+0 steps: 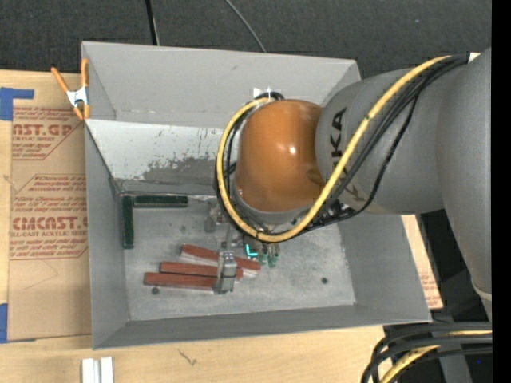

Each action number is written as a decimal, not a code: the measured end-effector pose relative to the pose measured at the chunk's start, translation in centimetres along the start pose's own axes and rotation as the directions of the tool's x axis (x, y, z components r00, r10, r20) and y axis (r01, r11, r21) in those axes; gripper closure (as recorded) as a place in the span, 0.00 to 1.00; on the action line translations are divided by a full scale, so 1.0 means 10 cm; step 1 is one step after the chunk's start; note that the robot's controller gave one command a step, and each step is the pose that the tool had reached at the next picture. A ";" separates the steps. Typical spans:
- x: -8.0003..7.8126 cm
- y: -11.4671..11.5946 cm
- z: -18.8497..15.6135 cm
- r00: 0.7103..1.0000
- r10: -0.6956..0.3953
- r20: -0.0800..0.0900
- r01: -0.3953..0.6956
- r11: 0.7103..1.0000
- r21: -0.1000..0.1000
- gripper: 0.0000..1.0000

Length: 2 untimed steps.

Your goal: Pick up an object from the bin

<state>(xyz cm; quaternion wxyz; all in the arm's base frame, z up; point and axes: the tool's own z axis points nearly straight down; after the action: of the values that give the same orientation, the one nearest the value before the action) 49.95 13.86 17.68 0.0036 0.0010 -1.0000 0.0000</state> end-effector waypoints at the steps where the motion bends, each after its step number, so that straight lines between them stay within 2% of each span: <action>1: -0.02 -0.01 -0.03 1.000 0.001 0.007 -0.001 1.000 -0.001 0.00; 2: -0.07 0.03 0.65 1.000 0.019 0.012 -0.019 1.000 -0.003 0.00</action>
Offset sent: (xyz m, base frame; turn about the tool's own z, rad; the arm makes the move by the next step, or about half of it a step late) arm 0.0073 0.0042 -0.1068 0.0297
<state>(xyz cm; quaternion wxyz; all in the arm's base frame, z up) 50.61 14.17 11.19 -0.0026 -0.0087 -1.0000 -0.0013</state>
